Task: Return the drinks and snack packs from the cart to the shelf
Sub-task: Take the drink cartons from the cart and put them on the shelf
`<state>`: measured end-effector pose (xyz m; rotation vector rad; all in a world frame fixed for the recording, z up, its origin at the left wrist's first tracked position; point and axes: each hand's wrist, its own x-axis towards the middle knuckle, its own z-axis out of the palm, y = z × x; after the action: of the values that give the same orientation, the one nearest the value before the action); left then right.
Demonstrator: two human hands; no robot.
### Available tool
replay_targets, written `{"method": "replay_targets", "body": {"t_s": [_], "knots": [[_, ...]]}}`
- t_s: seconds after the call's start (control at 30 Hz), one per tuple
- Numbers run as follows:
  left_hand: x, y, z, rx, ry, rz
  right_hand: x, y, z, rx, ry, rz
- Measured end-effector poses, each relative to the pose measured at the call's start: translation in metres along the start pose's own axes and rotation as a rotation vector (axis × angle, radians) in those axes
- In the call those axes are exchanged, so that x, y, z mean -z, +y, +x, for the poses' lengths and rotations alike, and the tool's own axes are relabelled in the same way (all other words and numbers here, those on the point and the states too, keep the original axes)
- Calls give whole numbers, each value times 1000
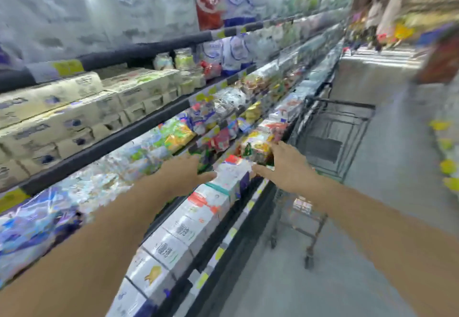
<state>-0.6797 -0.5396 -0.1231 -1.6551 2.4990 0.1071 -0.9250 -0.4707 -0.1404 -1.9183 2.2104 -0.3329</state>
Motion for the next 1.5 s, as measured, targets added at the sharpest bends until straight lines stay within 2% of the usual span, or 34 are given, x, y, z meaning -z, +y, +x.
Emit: {"method": "replay_targets", "body": {"t_s": [0.27, 0.43, 0.67, 0.93, 1.17, 1.37, 1.5], "knots": [[-16, 130, 134, -318, -7, -3, -7, 154, 24, -333, 32, -36], [-32, 191, 229, -417, -5, 58, -10, 223, 67, -468, -24, -50], [-29, 243, 352, -523, -105, 82, -10, 296, 145, -588, -27, -120], [-76, 313, 470, -559, -250, 138, -44, 381, 211, -662, -164, -7], [-147, 379, 540, -571, -364, 262, -92, 473, 284, -614, -284, 61], [-216, 405, 600, -497, -444, 180, -158, 515, 346, -543, -279, 121], [-278, 409, 632, -421, -554, 145, -214, 525, 376, -570, -359, 272]]}}
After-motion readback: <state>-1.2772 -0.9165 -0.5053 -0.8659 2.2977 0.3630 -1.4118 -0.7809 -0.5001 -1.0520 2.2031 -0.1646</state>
